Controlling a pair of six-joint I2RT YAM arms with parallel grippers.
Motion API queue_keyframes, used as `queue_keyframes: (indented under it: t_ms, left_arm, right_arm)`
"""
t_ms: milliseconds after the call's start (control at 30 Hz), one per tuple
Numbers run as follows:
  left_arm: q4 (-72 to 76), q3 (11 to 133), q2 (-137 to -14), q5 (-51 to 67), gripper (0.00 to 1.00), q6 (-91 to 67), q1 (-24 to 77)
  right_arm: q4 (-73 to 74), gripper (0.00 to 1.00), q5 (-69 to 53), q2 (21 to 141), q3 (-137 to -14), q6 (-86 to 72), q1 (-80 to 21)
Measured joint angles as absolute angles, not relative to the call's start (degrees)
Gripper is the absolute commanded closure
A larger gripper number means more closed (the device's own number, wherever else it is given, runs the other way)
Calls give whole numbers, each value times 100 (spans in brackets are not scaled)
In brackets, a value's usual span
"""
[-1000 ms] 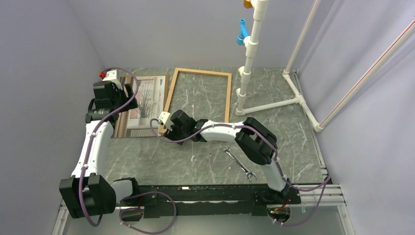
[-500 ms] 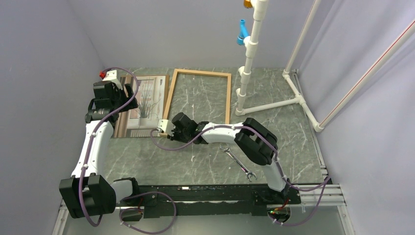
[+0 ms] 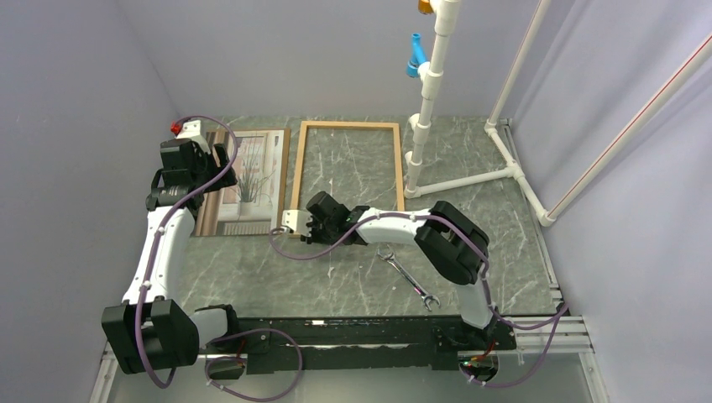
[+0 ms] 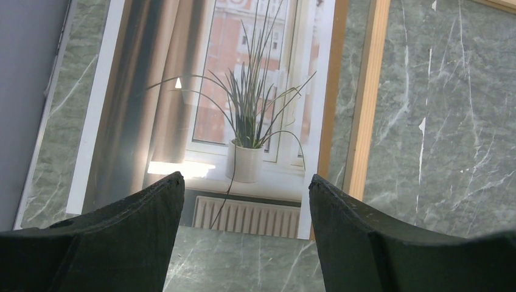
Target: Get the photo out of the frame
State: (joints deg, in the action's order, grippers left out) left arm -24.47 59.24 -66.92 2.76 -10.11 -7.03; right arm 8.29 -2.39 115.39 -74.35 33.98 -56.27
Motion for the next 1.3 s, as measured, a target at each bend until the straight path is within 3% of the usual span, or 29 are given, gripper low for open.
queue_keyframes:
  t_ms: [133,467,733,933,1300]
  left_arm:
    - [-2447,5924,-6720,272,22,-1009,-694]
    - [-2471,5927,-7137,268,20,-947,-565]
    - [-2593,6014,-7948,486,16,-972,-674]
    - [-2598,6018,-8281,921,11,-1037,-1214]
    - [-2727,6396,-9161,1280,12,-1057,-1507]
  right_arm:
    - [714,60,-141,11395,-7185,3472,-5640]
    - [572,29,585,11321,-7140,3177,-5701]
    - [521,22,1374,11192,-7153,2086,-5795]
    - [200,19,1127,11133,-7679,373,-5784]
    - [-377,30,-276,12239,-9531,-3170,-5358]
